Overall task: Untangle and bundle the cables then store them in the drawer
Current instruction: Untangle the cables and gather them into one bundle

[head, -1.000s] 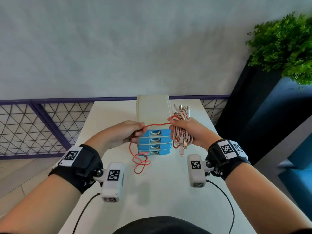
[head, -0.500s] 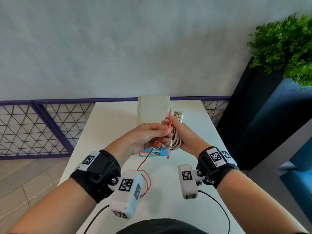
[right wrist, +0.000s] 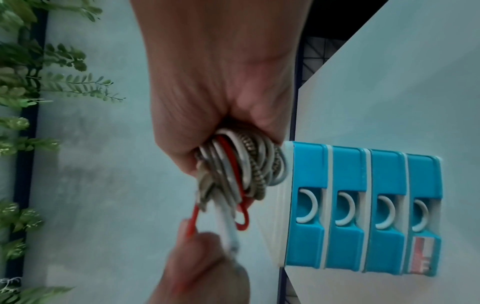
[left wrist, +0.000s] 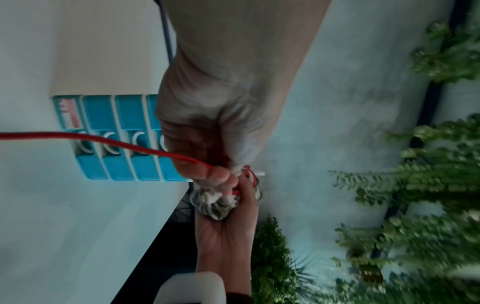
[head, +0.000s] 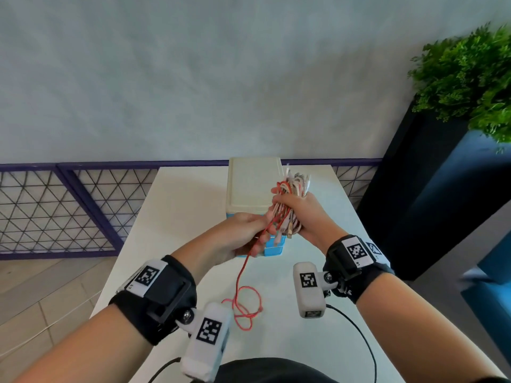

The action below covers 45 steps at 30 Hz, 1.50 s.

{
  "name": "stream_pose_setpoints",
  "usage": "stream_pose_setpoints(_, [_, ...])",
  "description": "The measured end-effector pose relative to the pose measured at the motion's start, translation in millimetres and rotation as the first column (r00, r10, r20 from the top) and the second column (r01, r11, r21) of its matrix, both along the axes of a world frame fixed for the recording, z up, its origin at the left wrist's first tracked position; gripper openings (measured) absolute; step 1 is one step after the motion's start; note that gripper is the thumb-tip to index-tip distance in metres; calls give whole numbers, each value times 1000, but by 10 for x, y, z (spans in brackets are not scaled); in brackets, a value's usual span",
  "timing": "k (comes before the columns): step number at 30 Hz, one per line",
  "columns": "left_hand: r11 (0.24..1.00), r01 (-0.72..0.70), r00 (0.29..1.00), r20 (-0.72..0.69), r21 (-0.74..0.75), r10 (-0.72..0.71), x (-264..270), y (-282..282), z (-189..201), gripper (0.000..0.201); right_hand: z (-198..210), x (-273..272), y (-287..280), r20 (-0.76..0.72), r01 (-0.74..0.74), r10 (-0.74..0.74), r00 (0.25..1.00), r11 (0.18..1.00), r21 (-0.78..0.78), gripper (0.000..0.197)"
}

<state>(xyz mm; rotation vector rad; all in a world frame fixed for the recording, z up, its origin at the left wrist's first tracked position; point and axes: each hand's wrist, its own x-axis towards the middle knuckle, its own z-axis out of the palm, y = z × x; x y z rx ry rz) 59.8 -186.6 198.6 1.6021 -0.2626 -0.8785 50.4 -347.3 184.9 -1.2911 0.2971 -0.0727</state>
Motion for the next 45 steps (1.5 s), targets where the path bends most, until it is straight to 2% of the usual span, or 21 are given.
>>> stream_pose_setpoints(2, [986, 165, 981, -101, -39, -168, -53, 91, -21, 35, 51, 27, -70, 31, 94, -97, 995, 992, 88, 12])
stream_pose_setpoints(4, [934, 354, 918, -172, -48, -357, -75, 195, -63, 34, 100, 40, -147, 54, 104, -119, 991, 969, 226, 9])
stream_pose_setpoints(6, [881, 473, 869, -172, 17, -464, -49, 264, -128, 33, 148, 15, -200, 50, 64, -82, 995, 951, 302, 11])
stream_pose_setpoints(7, [868, 489, 869, -138, 89, -476, -26, 273, -149, 32, 162, -6, -220, 45, 33, -49, 998, 952, 305, 13])
stream_pose_setpoints(8, [865, 467, 884, -60, 185, -464, 7, 264, -167, 30, 173, -29, -230, 39, -4, -8, 999, 956, 293, 14])
stream_pose_setpoints(10, [869, 325, 886, 200, 372, -418, 89, 226, -155, 24, 193, -66, -235, 15, -68, 66, 998, 966, 248, 14])
stream_pose_setpoints(12, [882, 141, 816, 452, 449, -361, 179, 179, -117, 17, 209, -84, -227, -8, -111, 115, 993, 976, 190, 12])
stream_pose_setpoints(15, [880, -3, 709, 622, 475, -333, 217, 107, 7, 9, 233, -90, -196, -30, -191, 196, 980, 975, 114, 9])
stream_pose_setpoints(17, [869, -64, 630, 695, 491, -346, 212, 60, 84, 7, 257, -89, -158, -60, -256, 261, 964, 964, 76, 10])
stream_pose_setpoints(19, [889, -105, 574, 758, 445, -311, 203, 23, 132, 6, 285, -92, -121, -105, -319, 319, 942, 948, 21, 11])
stream_pose_setpoints(21, [926, -137, 564, 796, 352, -219, 185, 3, 166, 7, 308, -108, -92, -155, -363, 352, 923, 931, -49, 13])
stream_pose_setpoints(23, [948, -172, 557, 820, 267, -131, 170, -3, 169, 20, 332, -123, -61, -187, -416, 399, 898, 908, -60, 15])
stream_pose_setpoints(25, [950, -196, 558, 824, 243, -96, 153, 8, 159, 36, 361, -140, -25, -204, -472, 454, 867, 880, -48, 17])
stream_pose_setpoints(28, [908, -231, 569, 806, 349, -165, 143, 42, 136, 54, 392, -159, -31, -248, -526, 489, 836, 844, -109, 24])
stream_pose_setpoints(30, [867, -246, 548, 800, 433, -245, 131, 59, 141, 54, 399, -161, -56, -285, -561, 513, 810, 818, -123, 33])
stream_pose_setpoints(32, [858, -231, 529, 800, 458, -284, 141, 59, 143, 49, 407, -167, -52, -312, -599, 541, 781, 790, -133, 35])
stream_pose_setpoints(34, [887, -165, 563, 779, 432, -275, 165, 54, 138, 41, 410, -172, -42, -316, -616, 551, 772, 771, -159, 31])
stream_pose_setpoints(36, [896, -98, 626, 726, 434, -283, 234, 80, 118, 39, 407, -180, -39, -301, -602, 534, 790, 770, -212, 25])
stream_pose_setpoints(39, [895, -26, 691, 655, 445, -306, 409, 182, 81, 27, 348, -177, -61, -236, -506, 455, 858, 827, -245, 25])
stream_pose_setpoints(42, [883, -44, 771, 578, 468, -268, 536, 299, 77, 45, 273, -167, -84, -156, -391, 363, 919, 891, -231, 25])
stream_pose_setpoints(45, [897, -48, 890, 426, 439, -161, 547, 367, 95, 49, 205, -150, -84, -116, -282, 259, 959, 917, -284, 22])
